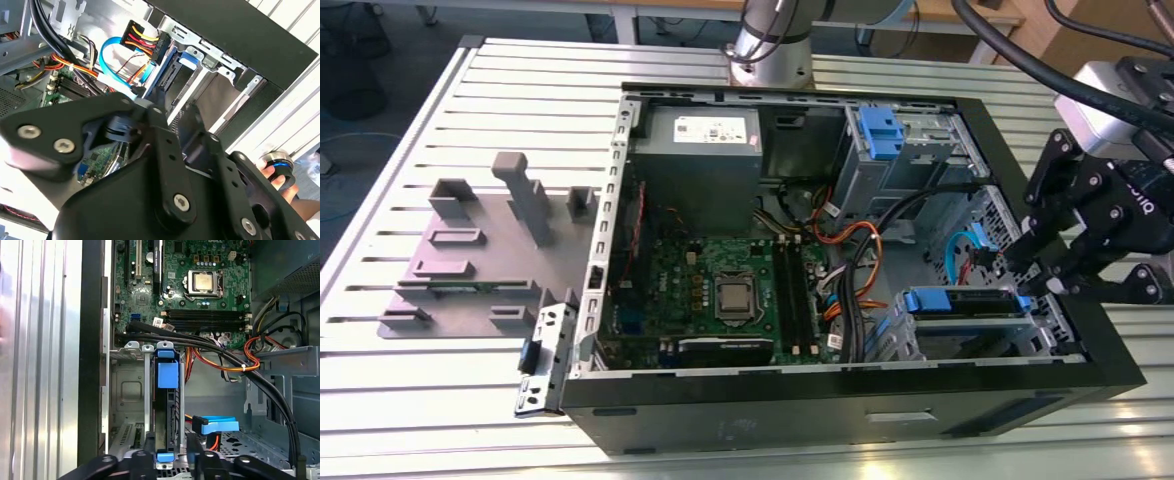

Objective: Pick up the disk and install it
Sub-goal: 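Insert the first disk wire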

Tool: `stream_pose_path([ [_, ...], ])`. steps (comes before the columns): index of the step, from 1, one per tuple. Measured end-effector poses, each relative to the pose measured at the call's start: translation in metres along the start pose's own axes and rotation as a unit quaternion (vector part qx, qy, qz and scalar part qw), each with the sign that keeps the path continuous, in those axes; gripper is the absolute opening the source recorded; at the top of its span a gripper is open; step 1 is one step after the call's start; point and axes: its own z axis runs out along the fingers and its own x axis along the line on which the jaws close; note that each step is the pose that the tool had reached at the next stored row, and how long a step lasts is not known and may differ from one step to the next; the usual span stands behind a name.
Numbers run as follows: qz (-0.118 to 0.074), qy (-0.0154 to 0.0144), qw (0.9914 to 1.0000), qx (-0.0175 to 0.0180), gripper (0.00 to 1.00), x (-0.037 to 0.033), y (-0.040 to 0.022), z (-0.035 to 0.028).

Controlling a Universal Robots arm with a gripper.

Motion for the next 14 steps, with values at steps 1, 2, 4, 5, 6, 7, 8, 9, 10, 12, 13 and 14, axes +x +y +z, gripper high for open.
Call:
stream_pose_path([
  [1,0.0,0.0,1.0,0.0,0.41,0.0,0.0,0.0],
  [2,0.0,0.0,1.0,0.0,0.41,0.0,0.0,0.0],
  [4,0.0,0.0,1.0,0.0,0.47,0.0,0.0,0.0],
  [5,0.0,-0.0001,1.0,0.0,0.47,-0.0002,0.0,0.0001],
  [6,0.0,0.0002,1.0,0.0,0.47,-0.0015,-0.0001,0.0004],
  [7,0.0,0.0005,1.0,-0.0002,0.47,-0.0038,-0.0004,0.0012],
  [8,0.0,0.0007,1.0,-0.0005,0.47,-0.0066,-0.0011,0.0025],
  [9,0.0,0.0007,1.0,-0.0006,0.47,-0.0092,-0.0018,0.0041],
  [10,0.0,0.0007,1.0,-0.0007,0.47,-0.0116,-0.0026,0.0057],
  [12,0.0,0.0008,1.0,-0.0009,0.47,-0.0158,-0.0047,0.0095],
  [13,0.0,0.0008,1.0,-0.001,0.47,-0.0176,-0.0063,0.0114],
  [14,0.0,0.0009,1.0,-0.0011,0.47,-0.019,-0.0083,0.0131],
])
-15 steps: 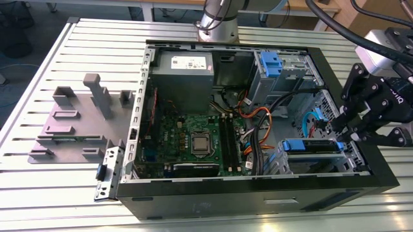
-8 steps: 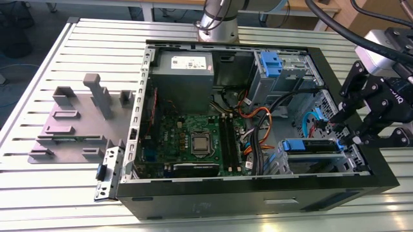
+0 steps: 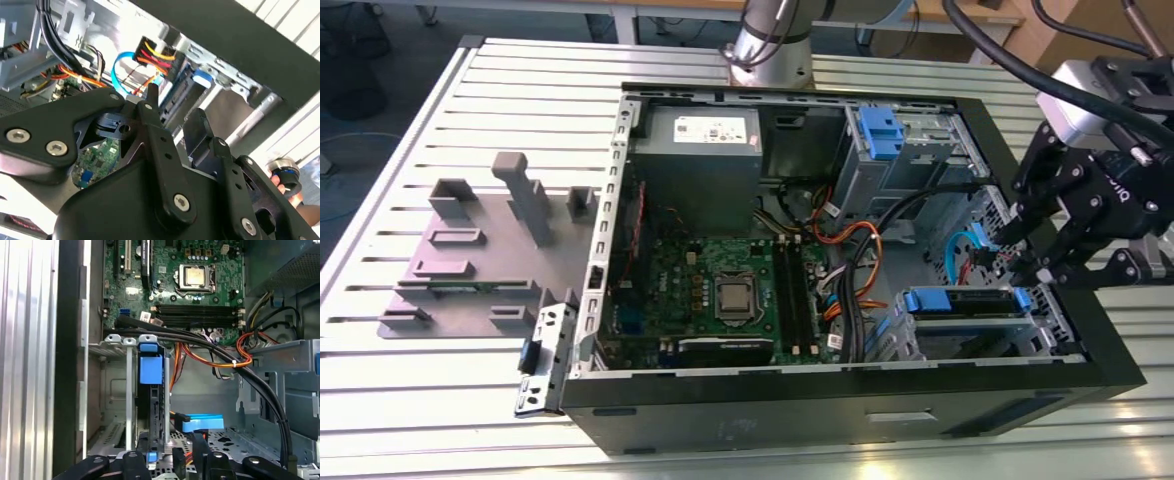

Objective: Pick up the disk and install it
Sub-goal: 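Insert the first disk wire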

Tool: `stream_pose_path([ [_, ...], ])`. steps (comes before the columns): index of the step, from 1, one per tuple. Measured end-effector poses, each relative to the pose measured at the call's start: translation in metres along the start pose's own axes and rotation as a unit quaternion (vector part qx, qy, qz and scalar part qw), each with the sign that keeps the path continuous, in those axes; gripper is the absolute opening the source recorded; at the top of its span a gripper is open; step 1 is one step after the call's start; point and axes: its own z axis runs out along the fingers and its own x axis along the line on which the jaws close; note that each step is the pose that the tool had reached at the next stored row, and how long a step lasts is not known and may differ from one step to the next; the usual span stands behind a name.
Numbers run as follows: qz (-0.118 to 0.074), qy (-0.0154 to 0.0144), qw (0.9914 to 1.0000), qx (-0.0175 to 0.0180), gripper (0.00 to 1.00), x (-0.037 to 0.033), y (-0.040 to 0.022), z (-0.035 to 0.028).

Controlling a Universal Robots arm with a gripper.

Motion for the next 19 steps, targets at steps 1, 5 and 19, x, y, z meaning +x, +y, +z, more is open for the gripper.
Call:
stream_pose_path([
  [1,0.0,0.0001,1.0,-0.0001,0.47,-0.0012,-0.0027,0.0018],
  [5,0.0,0.0003,1.0,-0.0006,0.47,-0.0047,-0.0156,0.0083],
  [19,0.001,0.0088,0.99996,-0.0016,0.47,-0.0084,-0.0234,0.0216],
])
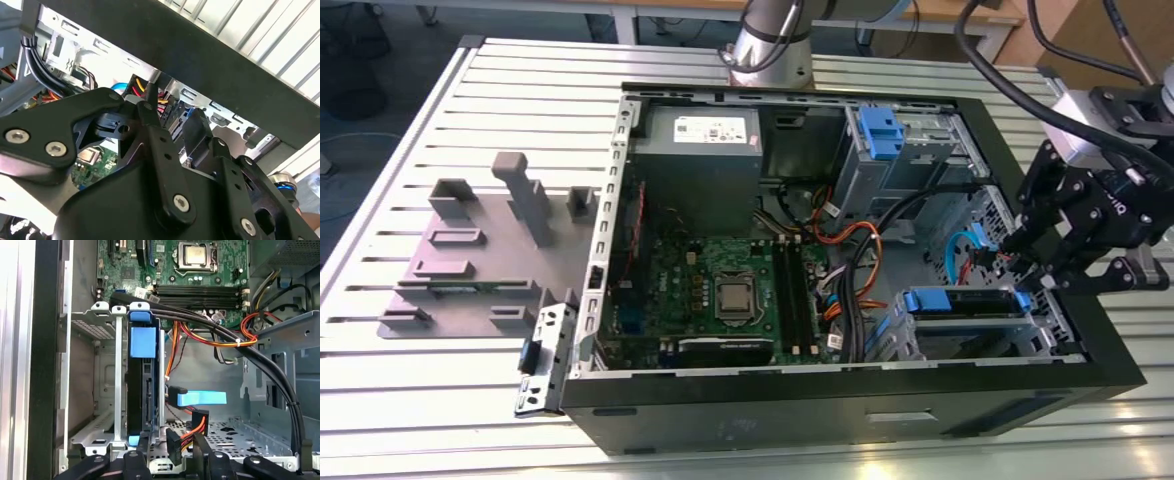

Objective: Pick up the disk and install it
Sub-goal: 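Insert the first disk wire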

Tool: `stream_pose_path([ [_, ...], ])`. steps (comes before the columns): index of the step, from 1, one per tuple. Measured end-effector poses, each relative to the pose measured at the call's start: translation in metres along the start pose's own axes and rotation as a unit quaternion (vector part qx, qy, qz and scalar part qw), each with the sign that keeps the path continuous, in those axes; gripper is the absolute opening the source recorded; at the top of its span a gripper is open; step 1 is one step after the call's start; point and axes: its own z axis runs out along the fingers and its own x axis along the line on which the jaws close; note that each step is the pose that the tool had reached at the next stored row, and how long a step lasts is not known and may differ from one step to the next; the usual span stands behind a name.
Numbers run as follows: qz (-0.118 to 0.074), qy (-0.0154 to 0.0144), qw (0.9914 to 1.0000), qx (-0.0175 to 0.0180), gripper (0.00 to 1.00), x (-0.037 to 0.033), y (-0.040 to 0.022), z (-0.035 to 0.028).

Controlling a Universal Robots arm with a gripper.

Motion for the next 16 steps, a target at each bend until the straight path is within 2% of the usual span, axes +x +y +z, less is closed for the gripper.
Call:
stream_pose_path([
  [9,0.0,0.0001,1.0,0.0,0.45,-0.0006,0.0,0.0],
  [11,0.0,0.0001,1.0,0.0,0.33,-0.0007,0.0,0.0],
  [12,0.0,0.0001,1.0,0.0,0.33,-0.0007,0.0001,0.0],
  [13,0.0,0.0,1.0,0.0,0.27,-0.0007,0.0,0.0001],
  [14,0.0,0.0,1.0,0.0,0.27,-0.0008,0.0,0.0001],
  [16,0.0,0.0001,1.0,0.0,0.2,-0.0009,0.0,0.0],
])
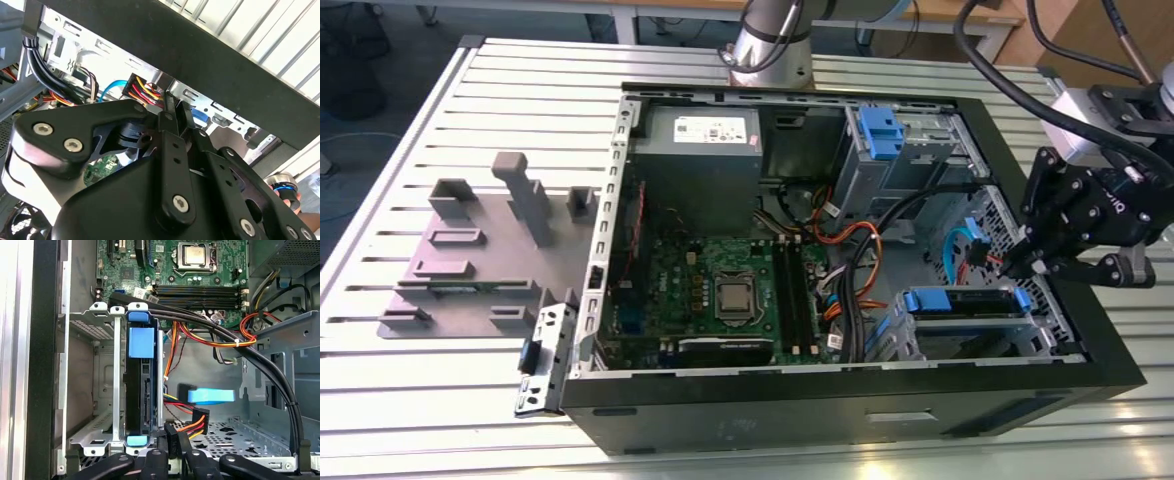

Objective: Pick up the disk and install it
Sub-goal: 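Insert the first disk wire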

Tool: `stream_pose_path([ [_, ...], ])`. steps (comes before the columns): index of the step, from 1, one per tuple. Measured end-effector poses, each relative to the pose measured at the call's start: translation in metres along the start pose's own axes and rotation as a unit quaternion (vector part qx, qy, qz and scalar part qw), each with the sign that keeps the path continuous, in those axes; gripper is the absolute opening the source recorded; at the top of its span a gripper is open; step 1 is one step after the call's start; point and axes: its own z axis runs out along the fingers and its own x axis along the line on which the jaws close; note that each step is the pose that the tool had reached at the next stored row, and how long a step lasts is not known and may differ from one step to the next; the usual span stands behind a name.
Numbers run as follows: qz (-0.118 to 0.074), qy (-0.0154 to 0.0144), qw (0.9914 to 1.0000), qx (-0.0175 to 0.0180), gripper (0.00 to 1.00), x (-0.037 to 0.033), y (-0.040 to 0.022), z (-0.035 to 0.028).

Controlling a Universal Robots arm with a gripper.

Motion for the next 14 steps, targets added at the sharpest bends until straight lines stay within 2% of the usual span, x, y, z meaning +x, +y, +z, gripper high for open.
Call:
stream_pose_path([
  [8,0.0,0.0,1.0,0.0001,0.2,-0.0001,0.0006,0.0],
  [14,0.0,0.0,1.0,0.0,0.2,0.0104,0.007,0.0001],
])
